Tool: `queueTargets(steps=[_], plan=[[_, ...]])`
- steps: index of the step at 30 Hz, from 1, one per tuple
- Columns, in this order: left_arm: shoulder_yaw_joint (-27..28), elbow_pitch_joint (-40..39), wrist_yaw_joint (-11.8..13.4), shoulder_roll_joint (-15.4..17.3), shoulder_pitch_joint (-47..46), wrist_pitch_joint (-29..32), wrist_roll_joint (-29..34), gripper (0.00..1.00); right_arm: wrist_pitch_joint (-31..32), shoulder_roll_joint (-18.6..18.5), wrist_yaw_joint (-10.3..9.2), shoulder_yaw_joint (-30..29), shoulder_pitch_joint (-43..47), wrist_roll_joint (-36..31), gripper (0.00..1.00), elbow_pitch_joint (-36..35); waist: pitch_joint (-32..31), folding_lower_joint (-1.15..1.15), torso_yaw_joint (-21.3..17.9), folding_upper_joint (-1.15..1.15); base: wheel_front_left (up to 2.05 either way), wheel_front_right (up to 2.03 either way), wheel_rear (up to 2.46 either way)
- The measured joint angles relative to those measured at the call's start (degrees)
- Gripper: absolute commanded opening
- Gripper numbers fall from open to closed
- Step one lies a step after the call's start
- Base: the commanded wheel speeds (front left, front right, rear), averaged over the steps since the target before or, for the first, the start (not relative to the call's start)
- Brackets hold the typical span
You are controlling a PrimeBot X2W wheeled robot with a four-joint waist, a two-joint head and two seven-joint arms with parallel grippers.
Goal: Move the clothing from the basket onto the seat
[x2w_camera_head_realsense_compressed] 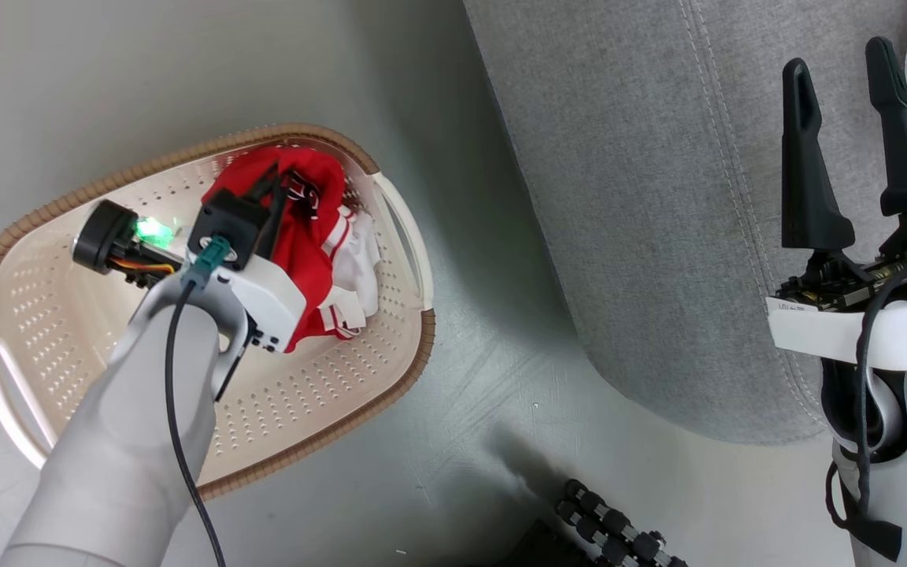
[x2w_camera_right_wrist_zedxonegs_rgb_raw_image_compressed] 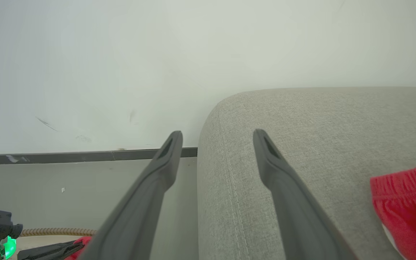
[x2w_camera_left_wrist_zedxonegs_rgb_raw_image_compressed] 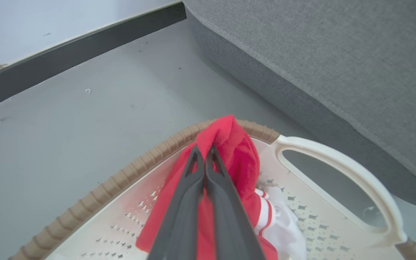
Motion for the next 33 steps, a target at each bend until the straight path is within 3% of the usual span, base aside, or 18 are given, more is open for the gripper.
queueTargets(steps=[10,33], plan=[[0.65,-10.8,0.14,0.34,6.14,0.0,-0.03,0.0,0.0,-0.04,0.0,0.89,-2.04,-1.71,1.0,1.83,-1.99,0.0,2.53,0.0,0.0,0.0,0.0],[6.03,-36.76,4.72,1.57,17.98,-0.16,-0.96,0.0,-0.01,-0.32,0.0,7.05,-3.45,-7.1,1.0,9.49,-11.76,0.0,10.33,0.0,0.0,0.0,0.0]])
